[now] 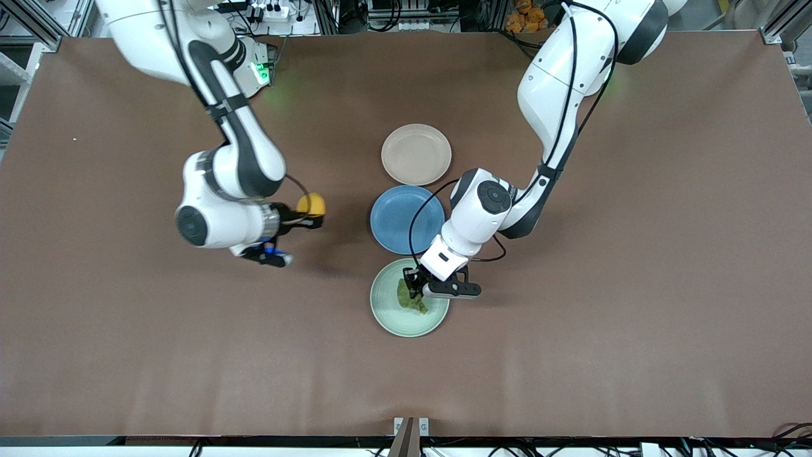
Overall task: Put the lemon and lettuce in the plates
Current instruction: 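Carry the lettuce to the green plate while the right gripper carries the lemon, then release the lettuce on the green plate and withdraw the left gripper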
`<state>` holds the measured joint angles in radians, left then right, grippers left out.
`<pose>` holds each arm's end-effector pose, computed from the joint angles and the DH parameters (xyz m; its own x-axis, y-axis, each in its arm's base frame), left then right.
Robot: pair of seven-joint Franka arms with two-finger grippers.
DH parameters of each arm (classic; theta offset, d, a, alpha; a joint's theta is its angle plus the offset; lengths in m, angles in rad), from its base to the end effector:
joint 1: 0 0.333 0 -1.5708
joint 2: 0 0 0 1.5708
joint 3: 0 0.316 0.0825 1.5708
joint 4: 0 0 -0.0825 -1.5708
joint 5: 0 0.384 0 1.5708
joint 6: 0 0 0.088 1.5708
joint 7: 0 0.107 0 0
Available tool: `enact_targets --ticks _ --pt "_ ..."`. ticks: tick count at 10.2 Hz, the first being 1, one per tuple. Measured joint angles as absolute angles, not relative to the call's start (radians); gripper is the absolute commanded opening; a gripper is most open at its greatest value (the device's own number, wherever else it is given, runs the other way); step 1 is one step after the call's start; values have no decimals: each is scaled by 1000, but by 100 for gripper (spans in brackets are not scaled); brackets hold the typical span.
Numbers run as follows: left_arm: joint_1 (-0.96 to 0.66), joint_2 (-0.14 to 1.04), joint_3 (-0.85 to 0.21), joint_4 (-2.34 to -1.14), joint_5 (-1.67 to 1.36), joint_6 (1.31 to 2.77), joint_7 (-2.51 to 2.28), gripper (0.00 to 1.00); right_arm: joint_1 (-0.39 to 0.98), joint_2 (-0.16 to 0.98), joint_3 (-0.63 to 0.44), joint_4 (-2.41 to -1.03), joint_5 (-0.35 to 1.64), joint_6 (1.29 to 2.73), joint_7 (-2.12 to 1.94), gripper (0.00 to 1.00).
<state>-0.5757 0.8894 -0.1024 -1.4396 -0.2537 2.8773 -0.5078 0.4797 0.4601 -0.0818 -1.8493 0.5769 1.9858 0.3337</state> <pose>0.6148 -0.4516 0.2182 0.9381 0.1839 0.2936 0.0301 -0.8875 0.4597 0.5479 0.2700 0.2596 0.8722 -0.1683 -0.4593 -0.3023 -0.9236 -0.2357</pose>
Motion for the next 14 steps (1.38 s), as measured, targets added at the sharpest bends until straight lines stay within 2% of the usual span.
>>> enact_targets --ticks 3,5,9,14 --pt "-567 855 -96 -1448 -254 2877 -540 100 613 459 -79 -1850 643 2004 468 0" --pt "-532 758 -82 -1484 -254 2803 -541 100 687 461 -78 -1856 673 2027 525 0" --pt "-404 530 -74 -1510 -202 2434 -535 100 807 481 -77 -1865 683 2091 623 0" --pt "-253 332 -71 -1516 -106 2043 -356 100 886 540 -78 -1869 688 2162 660 0"
